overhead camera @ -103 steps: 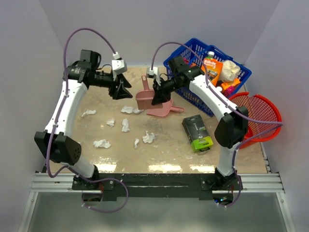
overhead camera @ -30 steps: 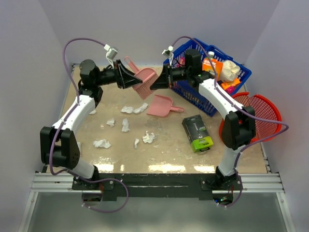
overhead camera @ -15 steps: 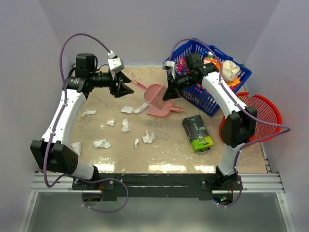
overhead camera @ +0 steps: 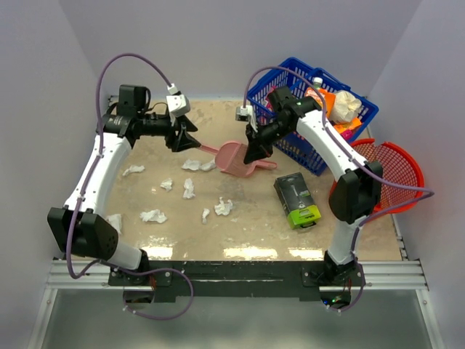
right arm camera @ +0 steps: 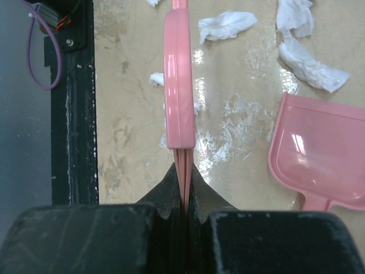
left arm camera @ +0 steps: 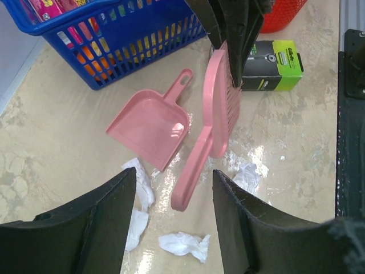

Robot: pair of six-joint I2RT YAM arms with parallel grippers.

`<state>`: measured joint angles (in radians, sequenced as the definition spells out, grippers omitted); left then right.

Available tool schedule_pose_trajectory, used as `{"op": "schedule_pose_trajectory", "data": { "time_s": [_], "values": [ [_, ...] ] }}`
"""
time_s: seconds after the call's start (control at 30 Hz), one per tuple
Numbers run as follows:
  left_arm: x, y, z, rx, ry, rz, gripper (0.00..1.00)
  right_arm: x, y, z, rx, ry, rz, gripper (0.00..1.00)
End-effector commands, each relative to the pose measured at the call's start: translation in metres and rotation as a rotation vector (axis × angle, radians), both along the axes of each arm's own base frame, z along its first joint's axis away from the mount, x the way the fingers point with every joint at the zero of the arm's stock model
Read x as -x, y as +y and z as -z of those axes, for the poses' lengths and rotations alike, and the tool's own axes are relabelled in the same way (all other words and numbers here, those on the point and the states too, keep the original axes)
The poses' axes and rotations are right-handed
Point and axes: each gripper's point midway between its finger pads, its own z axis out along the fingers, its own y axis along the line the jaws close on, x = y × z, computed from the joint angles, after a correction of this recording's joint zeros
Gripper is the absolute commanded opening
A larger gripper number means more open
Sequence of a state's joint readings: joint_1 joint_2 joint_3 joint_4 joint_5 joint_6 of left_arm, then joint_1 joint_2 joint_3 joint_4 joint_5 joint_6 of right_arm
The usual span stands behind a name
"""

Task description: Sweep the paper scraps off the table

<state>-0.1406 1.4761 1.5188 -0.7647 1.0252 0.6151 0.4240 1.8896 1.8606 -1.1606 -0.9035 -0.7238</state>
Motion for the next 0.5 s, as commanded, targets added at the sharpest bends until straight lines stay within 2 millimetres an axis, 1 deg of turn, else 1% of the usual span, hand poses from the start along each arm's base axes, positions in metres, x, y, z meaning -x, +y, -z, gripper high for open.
{"op": "schedule_pose_trajectory", "data": {
  "time_s": [0.0, 0.1, 0.2, 0.3, 0.47],
  "values": [
    [0.003, -0.006, -0.002, 0.015, -0.003, 0.066, 0.59, 0.002, 0.009, -0.031, -0.059, -0.082, -0.027, 0.00],
    [0.007, -0.008, 0.003, 0.019, 0.040, 0.086, 0.57, -0.001, 0.012, -0.039, -0.078, -0.090, -0.018, 0.00],
    [0.012, -0.010, 0.005, 0.038, 0.066, 0.100, 0.53, -0.005, 0.015, -0.042, -0.088, -0.090, -0.008, 0.00],
    [0.014, -0.012, 0.006, 0.058, 0.093, 0.105, 0.49, -0.006, 0.017, -0.044, -0.096, -0.086, -0.008, 0.00],
    [0.016, -0.016, 0.005, 0.101, 0.142, 0.110, 0.47, -0.006, 0.020, -0.042, -0.094, -0.083, -0.009, 0.00]
  ]
}}
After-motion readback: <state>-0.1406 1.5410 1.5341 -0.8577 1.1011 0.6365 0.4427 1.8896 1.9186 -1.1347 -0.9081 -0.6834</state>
